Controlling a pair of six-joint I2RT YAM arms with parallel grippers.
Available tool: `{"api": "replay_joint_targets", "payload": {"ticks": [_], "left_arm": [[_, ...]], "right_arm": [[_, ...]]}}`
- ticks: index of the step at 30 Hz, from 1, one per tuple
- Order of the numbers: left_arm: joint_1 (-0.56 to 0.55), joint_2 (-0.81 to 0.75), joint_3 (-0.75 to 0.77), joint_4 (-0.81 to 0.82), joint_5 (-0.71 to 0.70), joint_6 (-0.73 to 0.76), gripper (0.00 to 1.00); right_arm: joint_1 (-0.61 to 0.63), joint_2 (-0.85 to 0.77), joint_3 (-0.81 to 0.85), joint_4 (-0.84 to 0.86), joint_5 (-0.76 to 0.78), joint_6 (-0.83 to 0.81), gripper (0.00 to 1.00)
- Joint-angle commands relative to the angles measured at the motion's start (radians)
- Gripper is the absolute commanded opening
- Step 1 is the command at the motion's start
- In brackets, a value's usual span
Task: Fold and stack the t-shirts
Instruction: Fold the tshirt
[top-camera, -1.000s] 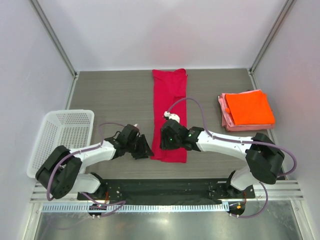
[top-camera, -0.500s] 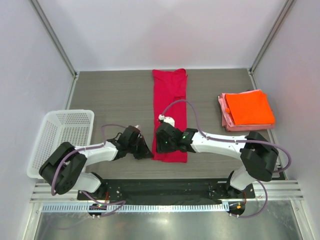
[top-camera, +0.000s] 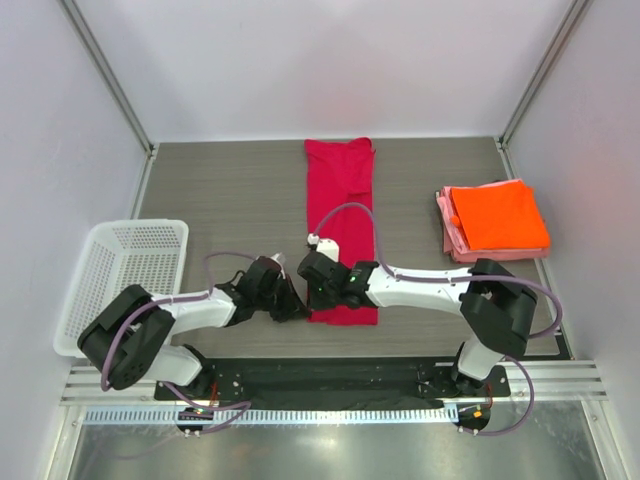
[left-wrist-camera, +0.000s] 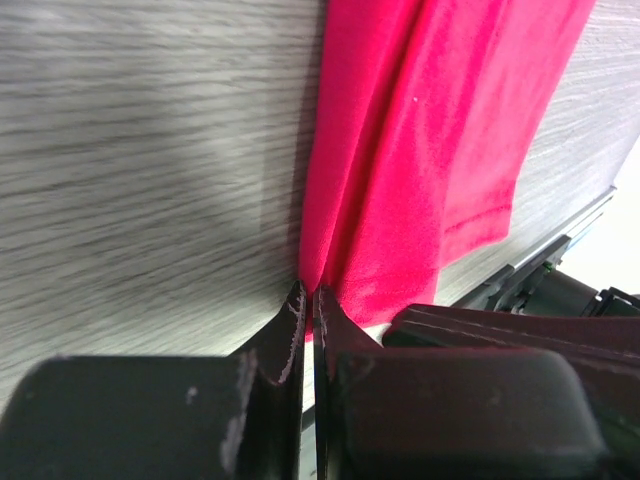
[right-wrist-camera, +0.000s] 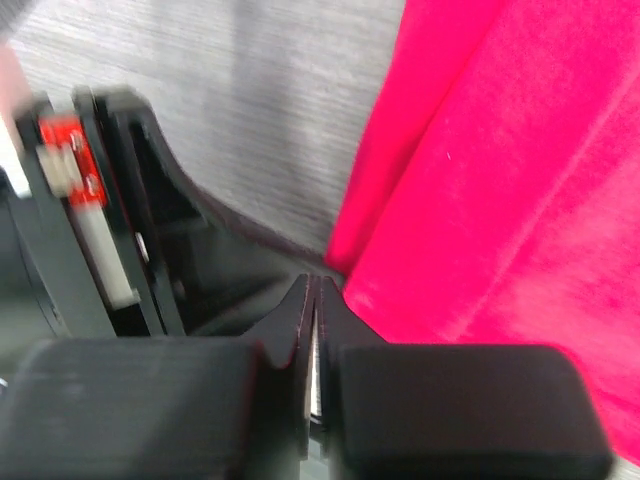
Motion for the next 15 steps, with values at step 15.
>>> {"api": "replay_joint_targets", "payload": {"ticks": [15], "left_arm": [[-0.033, -0.027, -0.014, 0.061, -0.01, -0.017, 0.0]], "right_arm": [[0.017, 0.13, 0.06, -0.091, 0.095, 0.068, 0.01]]}}
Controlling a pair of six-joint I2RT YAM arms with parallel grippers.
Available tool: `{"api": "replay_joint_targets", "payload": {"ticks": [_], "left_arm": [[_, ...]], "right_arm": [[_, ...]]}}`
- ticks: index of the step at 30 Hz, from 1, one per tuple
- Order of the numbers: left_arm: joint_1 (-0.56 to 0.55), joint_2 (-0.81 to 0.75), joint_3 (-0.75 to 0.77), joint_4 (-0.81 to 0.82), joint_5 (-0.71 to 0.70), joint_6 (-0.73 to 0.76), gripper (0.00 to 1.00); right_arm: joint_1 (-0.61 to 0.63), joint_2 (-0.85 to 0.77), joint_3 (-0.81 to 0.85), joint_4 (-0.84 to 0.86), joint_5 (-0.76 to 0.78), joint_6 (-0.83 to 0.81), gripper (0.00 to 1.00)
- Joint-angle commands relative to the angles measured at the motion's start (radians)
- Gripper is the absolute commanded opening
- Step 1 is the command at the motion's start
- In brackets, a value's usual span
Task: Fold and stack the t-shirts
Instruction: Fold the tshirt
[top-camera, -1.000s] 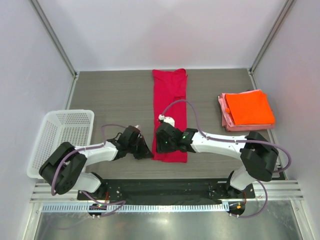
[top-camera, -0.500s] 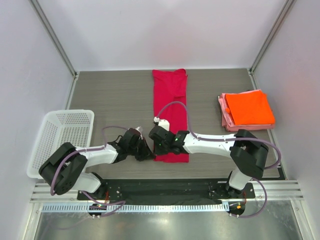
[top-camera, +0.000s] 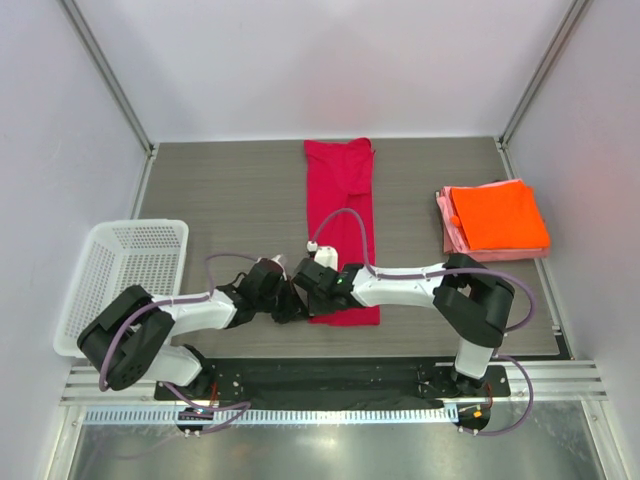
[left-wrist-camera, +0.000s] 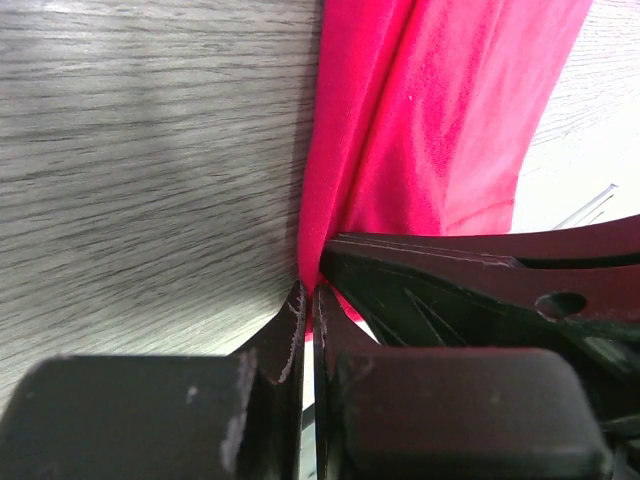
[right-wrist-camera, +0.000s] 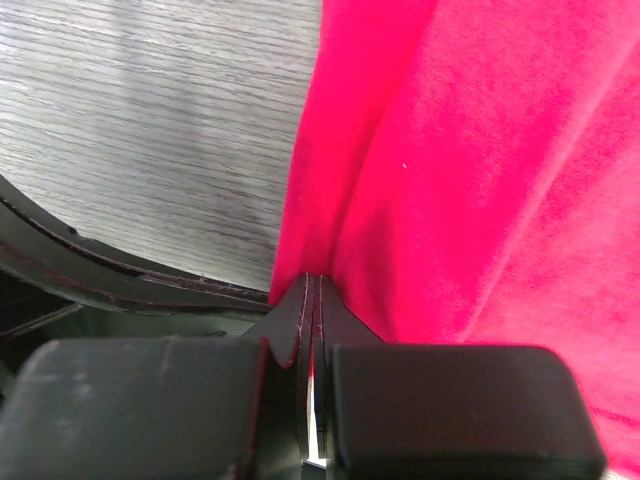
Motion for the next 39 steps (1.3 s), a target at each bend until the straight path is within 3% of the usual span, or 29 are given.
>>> {"api": "replay_joint_targets", "payload": {"ticks": [1, 5, 9, 12, 16, 22, 29, 34, 39], "left_arm": [[-0.005, -0.021, -0.006, 0.042, 0.009, 0.005, 0.0], [-0.005, -0.018, -0.008, 0.042, 0.002, 0.007, 0.0], [-0.005, -0.021, -0.011, 0.04, -0.001, 0.01, 0.0], [-0.005, -0.027, -0.012, 0.034, -0.005, 0.013, 0.0], [-0.006, -0.023, -0.011, 0.037, -0.004, 0.013, 0.0], [-0.012, -0.003, -0.001, 0.053, -0.001, 0.013, 0.0], [-0.02, 0.011, 0.005, 0.065, 0.002, 0.006, 0.0], [-0.022, 0.017, 0.005, 0.068, 0.007, 0.007, 0.0], [-0.022, 0.016, 0.005, 0.068, 0.009, 0.009, 0.0]], "right_arm": [[0.008, 0.01, 0.036, -0.064, 0.053, 0.002, 0.01], [0.008, -0.002, 0.069, -0.177, 0.151, -0.015, 0.01], [0.008, 0.01, 0.141, -0.456, 0.382, -0.024, 0.01], [-0.001, -0.033, 0.103, -0.535, 0.444, -0.004, 0.01], [-0.004, -0.149, 0.075, -0.506, 0.41, -0.004, 0.01], [0.005, -0.176, 0.121, -0.382, 0.318, -0.067, 0.01], [0.024, -0.07, 0.141, -0.195, 0.147, -0.093, 0.01], [0.063, 0.01, 0.152, -0.165, 0.119, -0.09, 0.01], [0.065, -0.016, 0.073, -0.197, 0.149, -0.025, 0.01]]}}
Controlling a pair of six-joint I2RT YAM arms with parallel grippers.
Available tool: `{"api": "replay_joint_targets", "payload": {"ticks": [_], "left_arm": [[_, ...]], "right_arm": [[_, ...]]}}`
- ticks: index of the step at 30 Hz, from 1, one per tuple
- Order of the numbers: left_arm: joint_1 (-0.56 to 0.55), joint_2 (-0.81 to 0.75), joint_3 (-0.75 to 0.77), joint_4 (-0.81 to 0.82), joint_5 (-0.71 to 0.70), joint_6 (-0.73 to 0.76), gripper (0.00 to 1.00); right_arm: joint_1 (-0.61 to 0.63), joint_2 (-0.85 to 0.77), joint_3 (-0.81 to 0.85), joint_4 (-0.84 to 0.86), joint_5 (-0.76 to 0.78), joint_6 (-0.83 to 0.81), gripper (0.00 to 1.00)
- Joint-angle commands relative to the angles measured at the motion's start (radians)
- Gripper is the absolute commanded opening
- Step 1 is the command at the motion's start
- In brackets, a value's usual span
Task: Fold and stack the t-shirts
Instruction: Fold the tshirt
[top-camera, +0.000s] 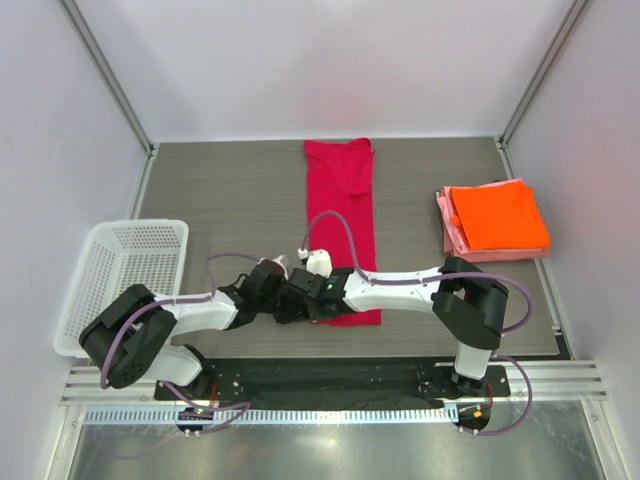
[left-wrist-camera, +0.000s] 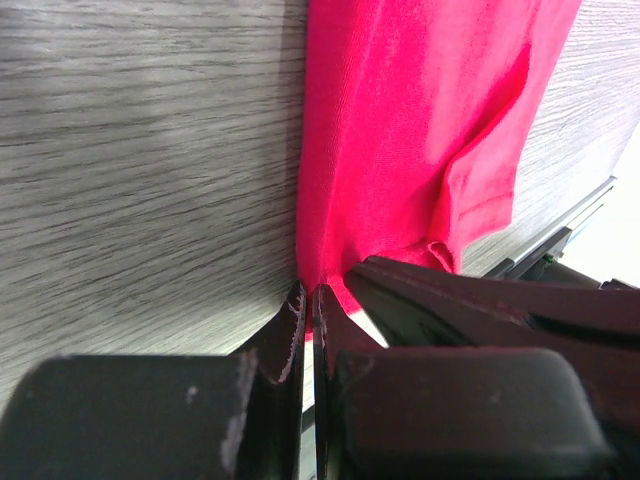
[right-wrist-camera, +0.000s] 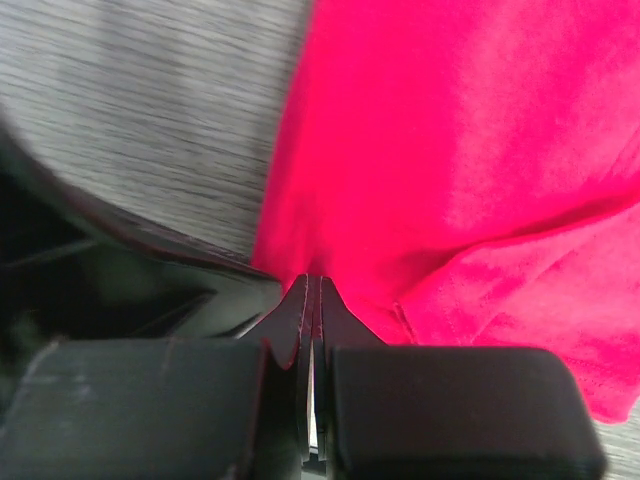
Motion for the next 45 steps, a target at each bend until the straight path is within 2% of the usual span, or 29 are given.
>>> {"api": "replay_joint_targets", "payload": {"ticks": [1, 13, 16, 20, 24, 29, 36, 41, 42, 45], "left_arm": [[-0.007, 0.005, 0.009, 0.032, 0.011, 0.006, 0.0], [-0.007, -0.015, 0.003, 0.013, 0.002, 0.016, 0.0], [-0.007, -0.019, 0.0, 0.013, 0.002, 0.015, 0.0], [-0.01, -0.022, -0.003, 0.011, 0.0, 0.009, 0.0], [-0.011, -0.022, -0.002, 0.009, 0.0, 0.004, 0.0], [-0.025, -0.025, -0.002, 0.003, -0.009, -0.004, 0.0], [-0.042, -0.036, -0.008, -0.007, -0.023, -0.017, 0.0], [-0.045, -0.052, -0.011, -0.018, -0.028, -0.019, 0.0], [-0.045, -0.053, -0.011, -0.02, -0.029, -0.019, 0.0], [-0.048, -0.061, -0.016, -0.02, -0.024, -0.027, 0.0]], "right_arm": [[-0.002, -0.064, -0.045, -0.013, 0.039, 0.054, 0.01], [-0.016, -0.317, -0.328, -0.201, 0.168, 0.236, 0.02], [-0.021, -0.394, -0.354, -0.238, 0.193, 0.253, 0.09], [-0.035, -0.458, -0.364, -0.246, 0.211, 0.252, 0.38], [-0.093, -0.485, -0.353, -0.237, 0.212, 0.205, 0.4], [-0.179, -0.485, -0.417, -0.108, 0.083, 0.122, 0.41], [-0.246, -0.557, -0.561, 0.056, -0.084, 0.112, 0.4], [-0.265, -0.566, -0.656, 0.191, -0.193, 0.123, 0.33], [-0.266, -0.564, -0.661, 0.199, -0.201, 0.122, 0.3], [-0.266, -0.584, -0.669, 0.196, -0.192, 0.122, 0.03]]}}
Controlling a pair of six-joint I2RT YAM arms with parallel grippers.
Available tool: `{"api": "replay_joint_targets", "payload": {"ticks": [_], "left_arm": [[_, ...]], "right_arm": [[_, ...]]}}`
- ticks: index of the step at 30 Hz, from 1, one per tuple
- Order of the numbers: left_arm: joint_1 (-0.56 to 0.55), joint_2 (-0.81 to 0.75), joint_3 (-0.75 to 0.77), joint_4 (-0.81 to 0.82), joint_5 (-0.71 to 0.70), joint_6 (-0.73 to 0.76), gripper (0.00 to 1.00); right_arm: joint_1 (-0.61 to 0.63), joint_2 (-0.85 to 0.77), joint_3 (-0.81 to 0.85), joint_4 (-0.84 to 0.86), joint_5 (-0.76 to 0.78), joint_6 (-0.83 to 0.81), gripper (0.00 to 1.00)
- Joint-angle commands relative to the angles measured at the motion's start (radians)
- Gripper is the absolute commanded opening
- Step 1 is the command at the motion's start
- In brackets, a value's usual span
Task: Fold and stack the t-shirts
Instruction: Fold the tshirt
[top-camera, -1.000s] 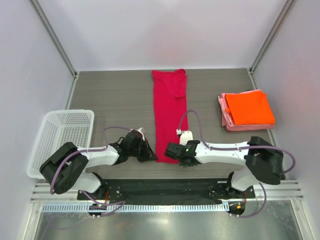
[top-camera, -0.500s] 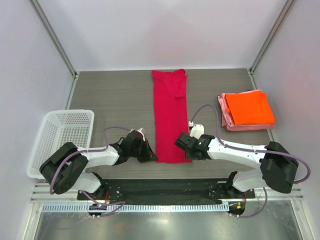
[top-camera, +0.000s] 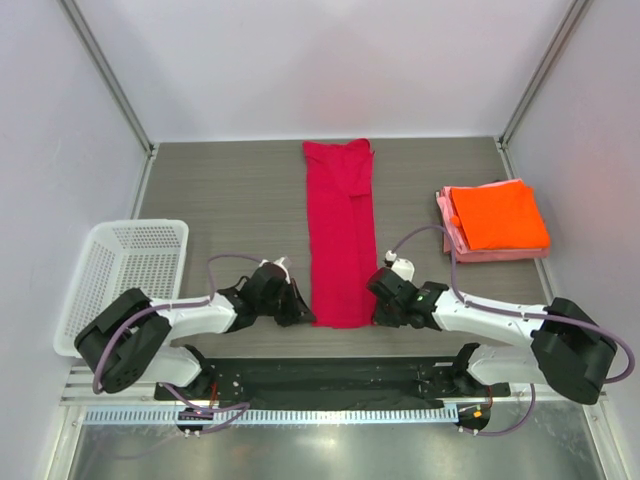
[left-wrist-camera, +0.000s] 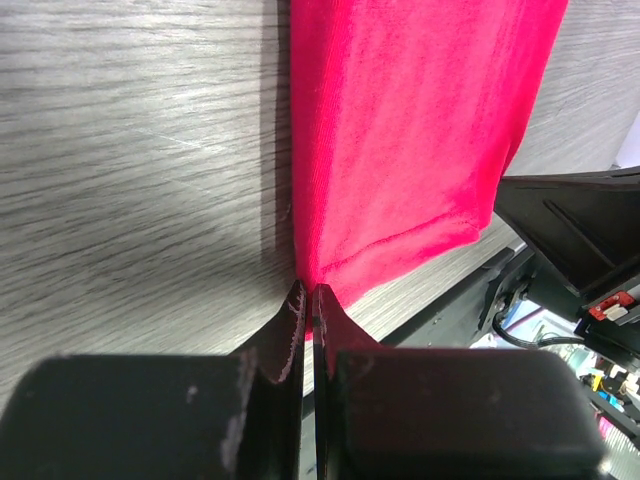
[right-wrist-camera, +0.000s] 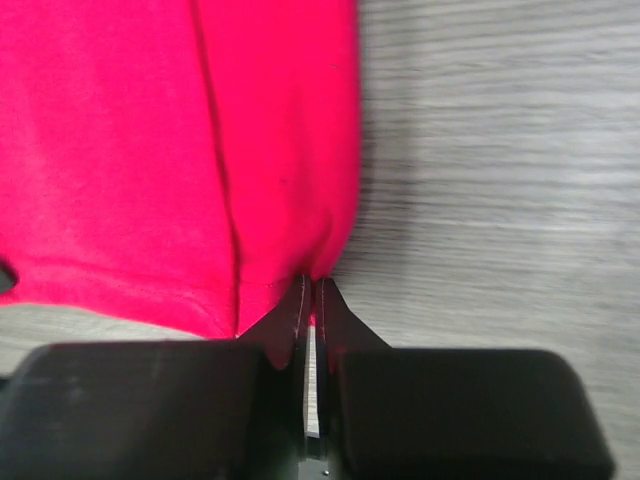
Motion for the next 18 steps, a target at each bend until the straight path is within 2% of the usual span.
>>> {"api": "replay_joint_targets", "payload": {"ticks": [1, 6, 13, 18], "left_arm": [[-0.014, -0.032, -0.011, -0.009, 0.001, -0.02, 0.0], [-0.022, -0.103, -0.022, -0.04, 0.006, -0.046, 0.0], [-0.022, -0.229, 0.013, -0.153, -0.025, -0.067, 0.0], [-0.008, -0.223, 0.096, -0.21, -0.031, -0.072, 0.0]], "right_arm": [[0.001, -0.03, -0.041, 0.039, -0.058, 0.006, 0.01], [0.001, -0.119, -0.033, 0.001, -0.067, 0.0, 0.01], [-0.001, -0.213, 0.046, -0.125, 0.043, -0.044, 0.01], [-0.085, -0.193, 0.131, -0.148, 0.069, -0.139, 0.01]]}}
